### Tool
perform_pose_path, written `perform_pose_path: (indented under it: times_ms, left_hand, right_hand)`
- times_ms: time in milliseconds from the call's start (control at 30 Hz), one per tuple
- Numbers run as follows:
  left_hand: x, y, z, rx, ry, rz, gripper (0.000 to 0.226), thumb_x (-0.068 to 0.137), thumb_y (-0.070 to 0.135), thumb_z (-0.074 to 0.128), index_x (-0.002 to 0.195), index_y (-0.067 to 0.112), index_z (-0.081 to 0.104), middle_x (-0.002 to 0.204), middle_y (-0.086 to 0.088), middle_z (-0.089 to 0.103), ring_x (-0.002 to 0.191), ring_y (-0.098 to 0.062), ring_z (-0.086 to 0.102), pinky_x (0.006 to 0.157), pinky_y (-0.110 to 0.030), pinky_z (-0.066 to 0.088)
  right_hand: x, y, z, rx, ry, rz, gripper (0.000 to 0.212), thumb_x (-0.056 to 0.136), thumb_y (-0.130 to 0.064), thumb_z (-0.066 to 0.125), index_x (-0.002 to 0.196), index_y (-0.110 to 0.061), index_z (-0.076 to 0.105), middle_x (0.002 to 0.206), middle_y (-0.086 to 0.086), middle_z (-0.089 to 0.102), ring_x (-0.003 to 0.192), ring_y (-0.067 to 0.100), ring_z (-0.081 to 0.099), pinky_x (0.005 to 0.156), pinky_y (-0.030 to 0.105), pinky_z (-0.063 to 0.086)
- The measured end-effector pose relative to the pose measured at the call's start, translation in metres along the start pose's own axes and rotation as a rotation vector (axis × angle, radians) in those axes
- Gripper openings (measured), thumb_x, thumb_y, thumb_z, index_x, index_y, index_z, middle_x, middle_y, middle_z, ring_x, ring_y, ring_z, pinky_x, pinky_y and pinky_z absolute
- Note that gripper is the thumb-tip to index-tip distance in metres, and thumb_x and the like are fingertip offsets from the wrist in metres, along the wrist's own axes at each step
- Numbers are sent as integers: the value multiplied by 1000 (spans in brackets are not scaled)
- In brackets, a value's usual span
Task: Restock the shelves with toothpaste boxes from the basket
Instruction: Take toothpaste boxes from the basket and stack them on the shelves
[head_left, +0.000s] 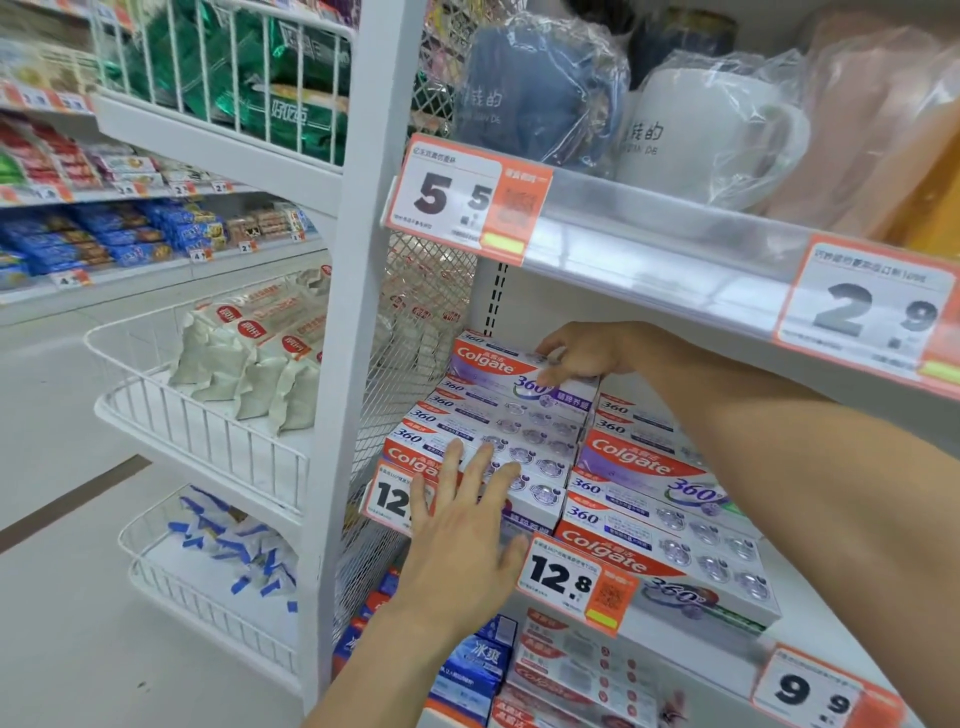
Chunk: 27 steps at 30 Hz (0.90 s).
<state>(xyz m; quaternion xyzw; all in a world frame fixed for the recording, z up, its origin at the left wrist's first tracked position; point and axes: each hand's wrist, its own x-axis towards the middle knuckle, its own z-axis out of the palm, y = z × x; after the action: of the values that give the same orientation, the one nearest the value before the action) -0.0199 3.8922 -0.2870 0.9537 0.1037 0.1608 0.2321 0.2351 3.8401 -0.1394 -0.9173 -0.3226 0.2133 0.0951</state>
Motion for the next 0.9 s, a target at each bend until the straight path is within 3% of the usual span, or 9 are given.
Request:
perform_pose_path:
  times_ms: [67,133,367,533,667,733,767,833,900]
  left_hand:
    - [0,-1,0,-6,1,3,64,99,48,43,155,39,14,166,13,-8,149,-14,-28,122,-55,-7]
    - [0,0,-1,-9,-4,3,64,99,48,43,155,39,14,166,13,-9,149,-14,-28,122,-55,-7]
    - [0,1,-2,-9,-15,-1,63,99,48,42,154,38,14,166,14,-9,149,-15,-29,122,-55,-8]
    - [1,0,-3,-19,-17,5,63,99,48,43,154,39,15,166,14,-8,149,-14,-28,122,-55,-9]
    - [2,-2,-7,-61,46,23,61,98,50,45,153,39,20,165,17,1,150,-10,-21,123,-51,-9]
    - [2,0,-9,-118,168,61,54,97,50,47,148,36,33,160,16,20,151,-12,-4,124,-46,3]
    - [1,1,-10,-155,252,89,49,96,49,49,142,33,43,152,14,34,148,-15,13,122,-44,16]
    - [-2,3,-14,-230,369,125,34,93,42,56,122,25,59,123,10,56,123,-13,45,104,-36,40]
    - [-10,4,-14,-322,320,102,14,93,32,63,102,22,65,96,11,63,92,-7,57,82,-29,48]
  right_hand:
    - [-2,-1,0,61,-23,19,55,90,-23,74,140,-16,53,114,6,65,89,19,64,70,27,52]
    - [-4,-1,0,127,-55,49,51,92,-20,72,138,-15,51,109,6,66,83,18,64,66,28,53]
    - [-5,1,4,229,-91,66,48,94,-18,68,137,-15,48,112,11,67,84,22,67,76,36,57]
    - [-6,1,4,154,-67,30,50,94,-25,69,139,-19,48,127,11,63,107,29,67,97,47,54]
    - [-27,-3,9,-143,236,-149,63,88,-41,73,142,-23,46,137,2,54,122,19,54,104,34,43]
    - [-55,-11,18,-112,418,-307,50,88,-37,74,132,-22,55,126,-3,60,111,11,56,99,28,46]
    - [-74,-15,25,-70,497,-390,38,88,-32,75,122,-21,62,115,-4,65,102,8,59,94,26,48]
    - [-118,-19,50,47,608,-500,13,87,-21,76,99,-19,71,94,-7,71,82,2,63,79,17,49]
    - [-162,-11,88,158,601,-527,5,86,-16,76,86,-19,72,81,-10,72,73,2,64,69,13,49]
